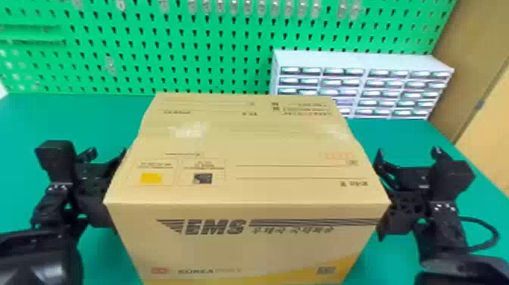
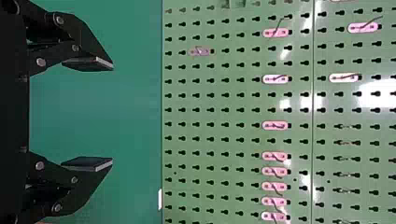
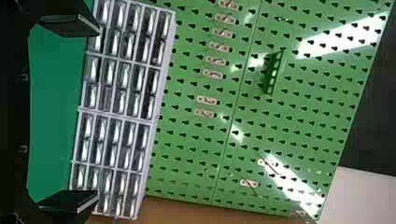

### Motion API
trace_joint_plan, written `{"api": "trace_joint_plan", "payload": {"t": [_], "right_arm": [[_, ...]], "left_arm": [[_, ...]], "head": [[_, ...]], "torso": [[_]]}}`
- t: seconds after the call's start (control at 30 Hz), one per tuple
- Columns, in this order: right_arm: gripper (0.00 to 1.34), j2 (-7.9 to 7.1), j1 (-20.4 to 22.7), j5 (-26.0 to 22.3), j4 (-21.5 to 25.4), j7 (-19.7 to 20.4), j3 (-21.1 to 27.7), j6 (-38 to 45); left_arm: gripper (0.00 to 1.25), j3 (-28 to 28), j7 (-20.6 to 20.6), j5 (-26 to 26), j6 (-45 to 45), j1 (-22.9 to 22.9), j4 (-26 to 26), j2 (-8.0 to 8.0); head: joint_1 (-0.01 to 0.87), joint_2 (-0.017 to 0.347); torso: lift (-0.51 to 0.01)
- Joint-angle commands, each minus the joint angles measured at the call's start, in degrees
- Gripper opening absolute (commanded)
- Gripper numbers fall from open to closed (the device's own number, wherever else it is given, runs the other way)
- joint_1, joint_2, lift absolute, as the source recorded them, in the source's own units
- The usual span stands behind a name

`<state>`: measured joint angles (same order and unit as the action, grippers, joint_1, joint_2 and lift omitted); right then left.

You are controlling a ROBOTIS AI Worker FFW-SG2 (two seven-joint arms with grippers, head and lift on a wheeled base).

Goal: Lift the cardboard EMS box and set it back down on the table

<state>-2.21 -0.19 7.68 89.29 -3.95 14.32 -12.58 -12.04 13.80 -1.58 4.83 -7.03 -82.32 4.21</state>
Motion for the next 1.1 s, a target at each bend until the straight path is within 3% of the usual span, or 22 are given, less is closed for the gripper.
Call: {"api": "trace_joint_plan", "payload": {"t": [0.0, 0.37, 1.07], "right_arm": [[1.26, -0.16, -0.2, -0.2, 0.0, 0.0, 0.3, -0.3], [1.26, -0.16, -1.1, -1.1, -0.3, 0.0, 1.1, -2.0], [1.26, -0.69, -4.4, -2.8, -4.1, 0.0, -5.2, -4.6]], "left_arm": [[0.73, -0.2, 0.0, 0.0, 0.1, -0.1, 0.0, -0.08], [0.73, 0.0, 0.9, -0.3, 0.3, -0.4, 0.0, 0.00], [0.73, 8.0, 4.2, -3.7, 2.7, -1.8, 0.0, 0.00]], "head": [[0.678, -0.014], [0.678, -0.014], [0.678, -0.014]], "torso": [[-0.100], [-0.100], [-0.100]]}}
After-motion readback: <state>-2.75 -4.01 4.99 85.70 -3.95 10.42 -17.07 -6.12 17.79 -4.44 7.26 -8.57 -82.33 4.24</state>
